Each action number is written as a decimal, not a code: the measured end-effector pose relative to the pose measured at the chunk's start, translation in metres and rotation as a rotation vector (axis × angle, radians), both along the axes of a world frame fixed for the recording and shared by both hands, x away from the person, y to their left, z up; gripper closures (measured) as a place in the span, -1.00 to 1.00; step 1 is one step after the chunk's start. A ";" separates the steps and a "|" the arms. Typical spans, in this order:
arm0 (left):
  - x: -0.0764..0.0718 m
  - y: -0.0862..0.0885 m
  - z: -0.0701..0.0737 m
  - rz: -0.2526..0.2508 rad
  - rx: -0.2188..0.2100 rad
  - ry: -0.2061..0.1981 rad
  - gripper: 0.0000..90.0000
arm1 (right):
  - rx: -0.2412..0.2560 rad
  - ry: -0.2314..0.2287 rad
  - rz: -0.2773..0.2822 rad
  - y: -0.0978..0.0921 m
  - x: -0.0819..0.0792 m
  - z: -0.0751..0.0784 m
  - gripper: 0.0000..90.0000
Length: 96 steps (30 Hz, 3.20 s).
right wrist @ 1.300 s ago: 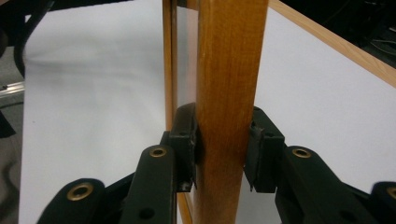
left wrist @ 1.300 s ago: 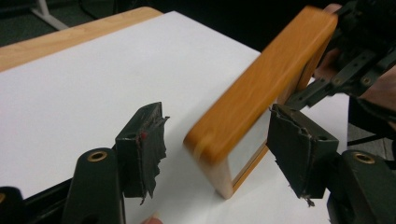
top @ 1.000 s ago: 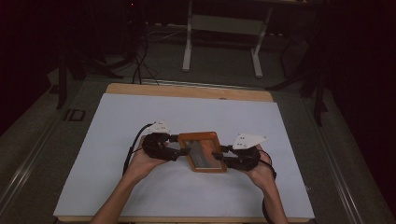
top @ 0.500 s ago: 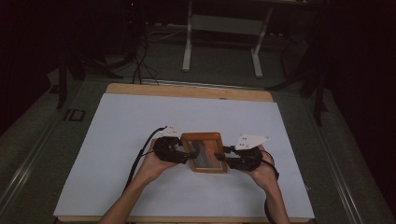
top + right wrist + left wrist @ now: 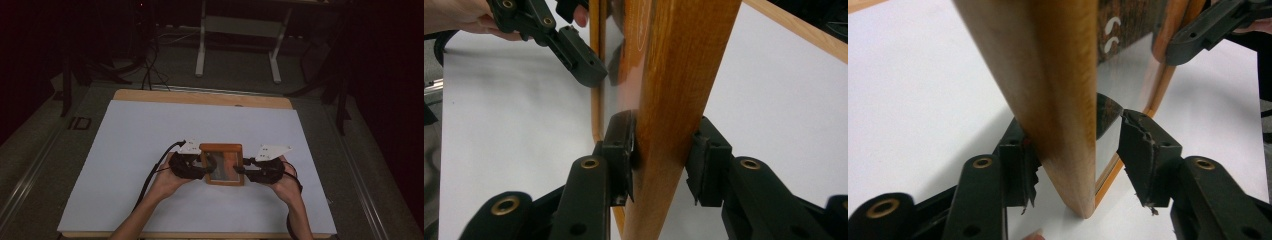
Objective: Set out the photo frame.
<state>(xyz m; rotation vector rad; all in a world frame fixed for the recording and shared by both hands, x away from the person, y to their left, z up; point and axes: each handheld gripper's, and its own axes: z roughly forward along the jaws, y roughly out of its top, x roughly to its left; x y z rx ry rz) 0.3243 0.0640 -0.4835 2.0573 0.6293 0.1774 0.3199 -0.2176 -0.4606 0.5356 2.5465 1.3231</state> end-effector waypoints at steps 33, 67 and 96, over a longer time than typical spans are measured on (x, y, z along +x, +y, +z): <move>-0.007 0.014 0.010 0.011 -0.040 -0.015 0.34 | 0.053 0.046 -0.023 0.005 0.005 -0.006 0.38; -0.011 0.035 0.020 0.103 -0.065 0.003 0.32 | 0.131 0.084 -0.068 0.028 0.010 -0.007 0.30; -0.002 0.060 0.018 0.143 -0.090 0.038 0.31 | 0.163 0.112 -0.115 0.056 0.019 -0.011 0.24</move>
